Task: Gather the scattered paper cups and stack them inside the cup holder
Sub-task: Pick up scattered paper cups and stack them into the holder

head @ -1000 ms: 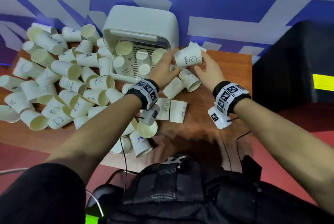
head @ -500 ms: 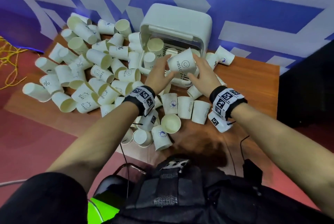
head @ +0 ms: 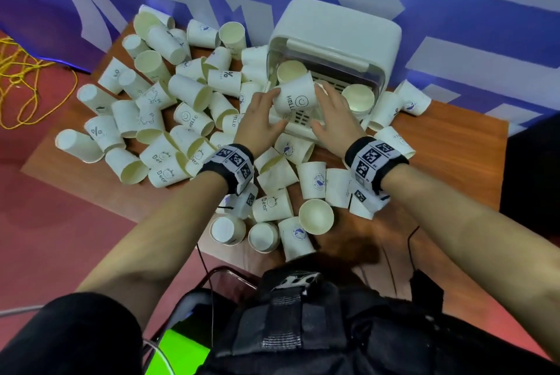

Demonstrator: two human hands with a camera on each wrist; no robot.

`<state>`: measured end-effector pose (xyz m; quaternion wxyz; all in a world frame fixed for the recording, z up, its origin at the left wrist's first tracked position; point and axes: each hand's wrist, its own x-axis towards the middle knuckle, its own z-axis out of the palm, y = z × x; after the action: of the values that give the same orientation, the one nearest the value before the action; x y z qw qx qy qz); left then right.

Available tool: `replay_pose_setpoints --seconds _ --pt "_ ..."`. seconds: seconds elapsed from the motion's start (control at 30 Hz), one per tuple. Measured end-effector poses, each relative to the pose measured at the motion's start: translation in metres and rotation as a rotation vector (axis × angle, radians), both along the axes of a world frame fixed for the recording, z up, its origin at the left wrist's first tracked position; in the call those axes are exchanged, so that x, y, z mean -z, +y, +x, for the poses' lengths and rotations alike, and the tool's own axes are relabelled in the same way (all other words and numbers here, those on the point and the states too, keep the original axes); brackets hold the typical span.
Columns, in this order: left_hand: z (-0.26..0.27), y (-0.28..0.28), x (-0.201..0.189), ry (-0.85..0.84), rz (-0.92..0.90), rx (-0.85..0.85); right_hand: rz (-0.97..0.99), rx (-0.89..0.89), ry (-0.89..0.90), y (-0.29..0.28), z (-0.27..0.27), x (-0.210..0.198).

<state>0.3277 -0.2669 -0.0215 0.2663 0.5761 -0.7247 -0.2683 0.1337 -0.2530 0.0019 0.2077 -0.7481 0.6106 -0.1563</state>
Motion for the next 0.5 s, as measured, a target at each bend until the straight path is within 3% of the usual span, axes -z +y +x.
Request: replay_pose_setpoints --seconds 0.23,0.5 --pt "0.025 -0.026 0.001 -0.169 -0.163 0.037 0.036 -0.025 0.041 -0.029 0.021 0.006" --pt "0.034 -0.044 0.005 -0.121 -0.326 0.001 0.117 -0.028 -0.043 -0.048 0.034 0.012"
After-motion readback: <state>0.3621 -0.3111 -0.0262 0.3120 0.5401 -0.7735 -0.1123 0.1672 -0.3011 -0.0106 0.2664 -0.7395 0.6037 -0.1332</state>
